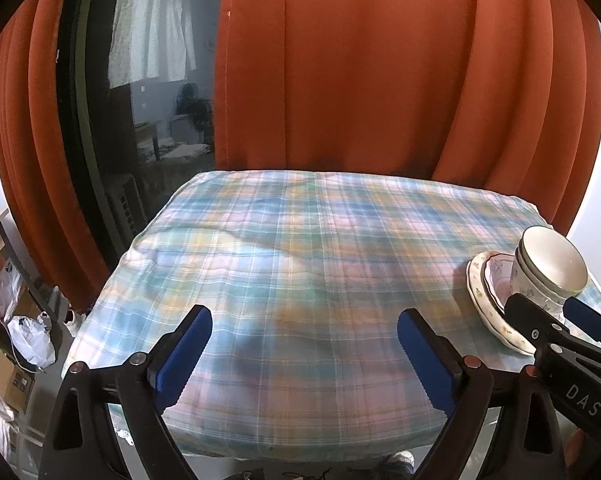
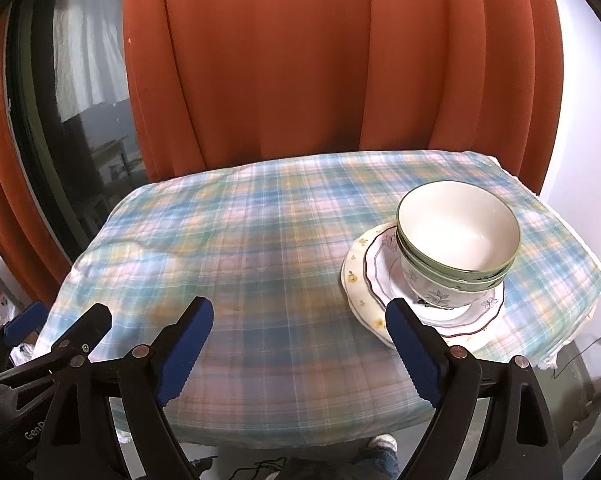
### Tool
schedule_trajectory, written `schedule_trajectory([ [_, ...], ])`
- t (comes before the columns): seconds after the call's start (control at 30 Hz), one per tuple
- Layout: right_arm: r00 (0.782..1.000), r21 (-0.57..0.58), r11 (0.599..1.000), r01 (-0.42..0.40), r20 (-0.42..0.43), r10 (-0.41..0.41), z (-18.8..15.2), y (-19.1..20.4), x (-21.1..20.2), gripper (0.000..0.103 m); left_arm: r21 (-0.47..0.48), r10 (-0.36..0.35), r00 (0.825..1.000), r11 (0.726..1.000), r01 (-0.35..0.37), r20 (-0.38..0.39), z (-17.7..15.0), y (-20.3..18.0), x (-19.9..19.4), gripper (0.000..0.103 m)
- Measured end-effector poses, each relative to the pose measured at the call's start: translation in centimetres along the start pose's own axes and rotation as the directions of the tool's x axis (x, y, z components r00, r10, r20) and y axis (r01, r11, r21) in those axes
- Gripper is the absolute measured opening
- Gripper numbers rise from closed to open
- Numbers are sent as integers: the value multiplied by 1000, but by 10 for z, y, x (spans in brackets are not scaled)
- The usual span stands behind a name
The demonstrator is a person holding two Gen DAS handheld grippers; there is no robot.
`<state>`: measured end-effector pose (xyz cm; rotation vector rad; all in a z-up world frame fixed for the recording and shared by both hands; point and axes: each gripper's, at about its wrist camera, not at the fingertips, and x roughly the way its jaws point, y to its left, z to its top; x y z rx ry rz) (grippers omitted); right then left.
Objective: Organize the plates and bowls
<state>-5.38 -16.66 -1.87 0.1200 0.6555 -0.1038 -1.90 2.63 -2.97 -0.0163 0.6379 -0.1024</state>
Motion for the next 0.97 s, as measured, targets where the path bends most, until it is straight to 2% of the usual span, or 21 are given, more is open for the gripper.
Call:
schedule_trajectory([
  [0.23,1000,7,1000,14,0,-14,-1,-2,-1,90,7,5,1000,1000,-5,25,0,-4,-5,102],
  [0.97,1000,8,1000,24,-8,-24,-3,-6,-3,90,5,-2,1000,1000,2,16,0,-7,-5,103],
])
